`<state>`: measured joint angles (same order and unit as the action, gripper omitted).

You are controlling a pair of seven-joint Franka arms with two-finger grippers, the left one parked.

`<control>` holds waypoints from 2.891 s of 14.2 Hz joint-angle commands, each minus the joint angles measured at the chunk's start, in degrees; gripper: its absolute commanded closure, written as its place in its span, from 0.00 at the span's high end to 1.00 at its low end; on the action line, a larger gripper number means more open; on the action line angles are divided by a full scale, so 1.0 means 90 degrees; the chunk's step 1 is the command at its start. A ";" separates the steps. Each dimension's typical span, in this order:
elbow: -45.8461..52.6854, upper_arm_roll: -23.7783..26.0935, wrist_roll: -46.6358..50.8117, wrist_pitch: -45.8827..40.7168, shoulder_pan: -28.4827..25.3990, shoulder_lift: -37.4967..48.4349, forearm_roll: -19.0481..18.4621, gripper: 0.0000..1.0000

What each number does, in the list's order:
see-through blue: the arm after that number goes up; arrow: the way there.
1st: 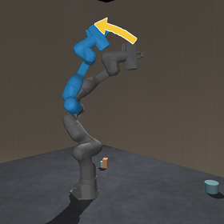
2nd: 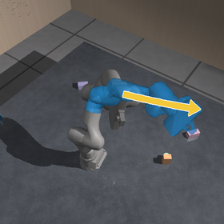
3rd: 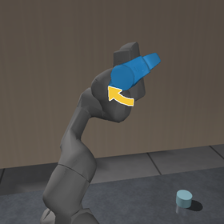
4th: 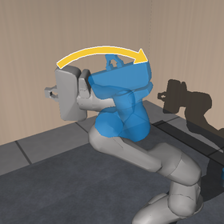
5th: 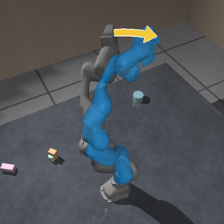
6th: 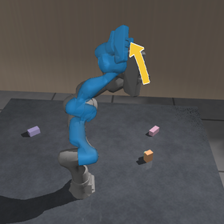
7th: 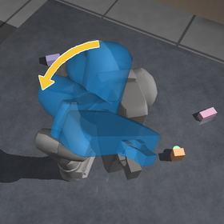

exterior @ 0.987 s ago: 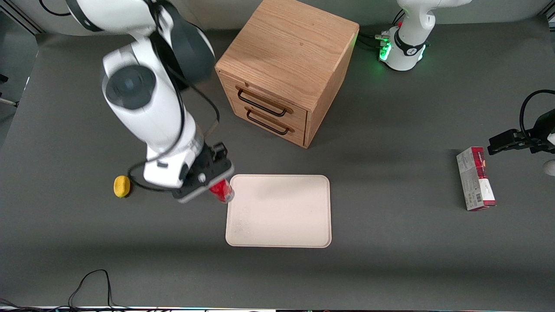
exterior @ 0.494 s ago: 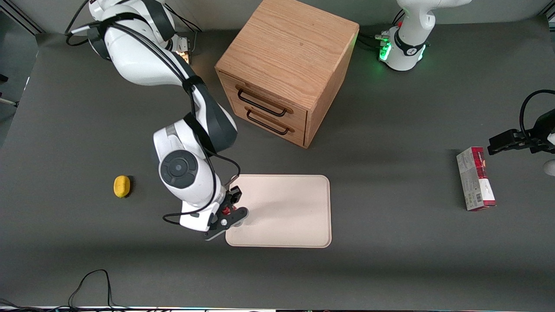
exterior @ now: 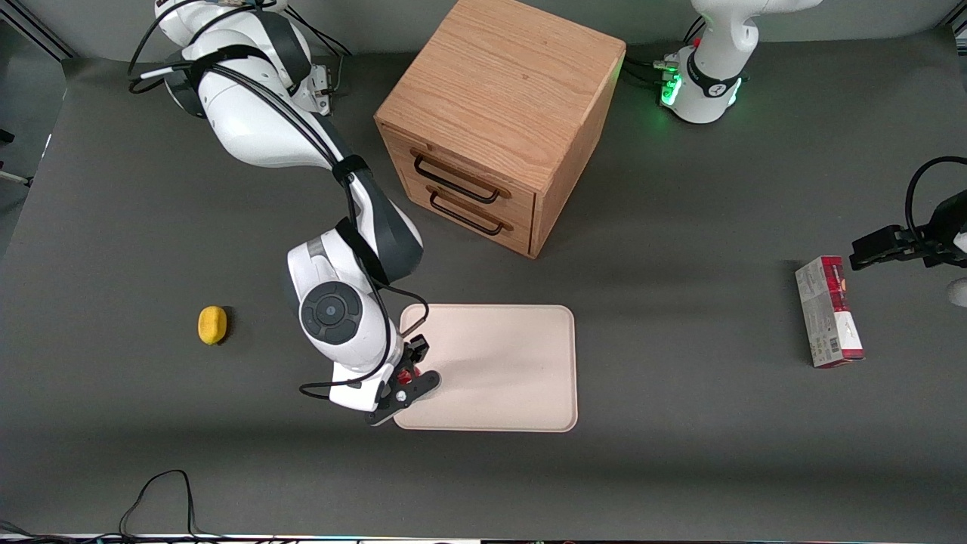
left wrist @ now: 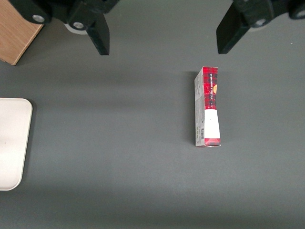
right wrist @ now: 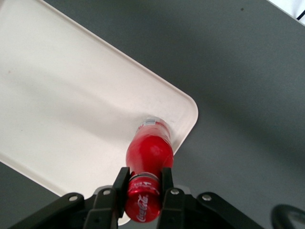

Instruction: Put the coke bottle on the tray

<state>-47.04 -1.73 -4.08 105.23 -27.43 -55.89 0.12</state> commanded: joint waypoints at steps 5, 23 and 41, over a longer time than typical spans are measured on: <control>-0.0008 0.0046 -0.0035 0.0251 0.0021 -0.0021 -0.0091 1.00; -0.1869 -0.1290 -0.0074 -0.2620 0.0244 0.4205 0.0141 1.00; -0.4353 -0.0647 -0.0357 -0.1653 0.2443 0.5692 0.0036 1.00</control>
<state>-85.55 -8.27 -8.08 89.92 -6.05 -5.33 1.82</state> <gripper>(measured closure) 0.000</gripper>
